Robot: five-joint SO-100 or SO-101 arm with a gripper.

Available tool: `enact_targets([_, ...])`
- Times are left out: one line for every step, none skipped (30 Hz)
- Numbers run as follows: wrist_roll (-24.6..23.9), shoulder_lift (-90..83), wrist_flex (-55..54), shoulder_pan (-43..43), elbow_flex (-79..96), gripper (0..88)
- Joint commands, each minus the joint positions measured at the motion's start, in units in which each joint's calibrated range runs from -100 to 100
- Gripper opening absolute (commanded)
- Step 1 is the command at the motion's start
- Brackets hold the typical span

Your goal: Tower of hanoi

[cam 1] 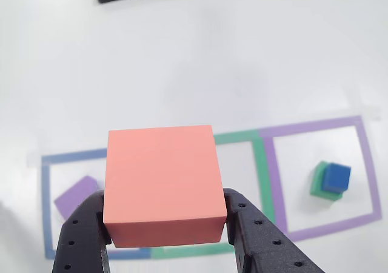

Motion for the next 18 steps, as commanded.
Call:
enact_targets([-0.6,-4.7,9.9,-3.7,-8.8,10.7])
enact_targets([-0.8,-5.2,11.2,-4.4,-9.6,10.7])
enact_targets([-0.6,-6.0,12.4,-5.0,-10.1,10.7])
enact_targets([-0.6,-6.9,13.5,-5.8,-10.4,10.7])
enact_targets([0.0,-7.9,14.4,-6.4,-10.4,10.7])
enact_targets([0.7,-9.0,15.3,-6.9,-10.4,10.7])
enact_targets([1.2,-10.0,16.2,-7.5,-10.4,10.7])
enact_targets([2.0,-10.8,17.0,-8.3,-10.4,10.7])
enact_targets([2.3,-11.6,17.4,-8.9,-10.4,10.7])
enact_targets([2.7,-12.1,17.8,-9.6,-10.4,10.7])
enact_targets([3.1,-12.5,18.1,-10.1,-10.4,10.7])
enact_targets([4.0,-12.9,18.5,-10.7,-10.4,10.7])
enact_targets([4.7,-13.1,18.8,-11.2,-10.4,10.6])
enact_targets([5.7,-13.3,19.0,-11.8,-10.1,10.5])
enact_targets([6.6,-13.4,19.0,-12.2,-9.6,10.4])
enact_targets([8.0,-13.5,18.7,-12.6,-8.6,10.4])
enact_targets([9.1,-13.7,18.0,-12.9,-7.3,10.3])
enact_targets([11.0,-14.1,16.5,-13.1,-4.9,10.2])
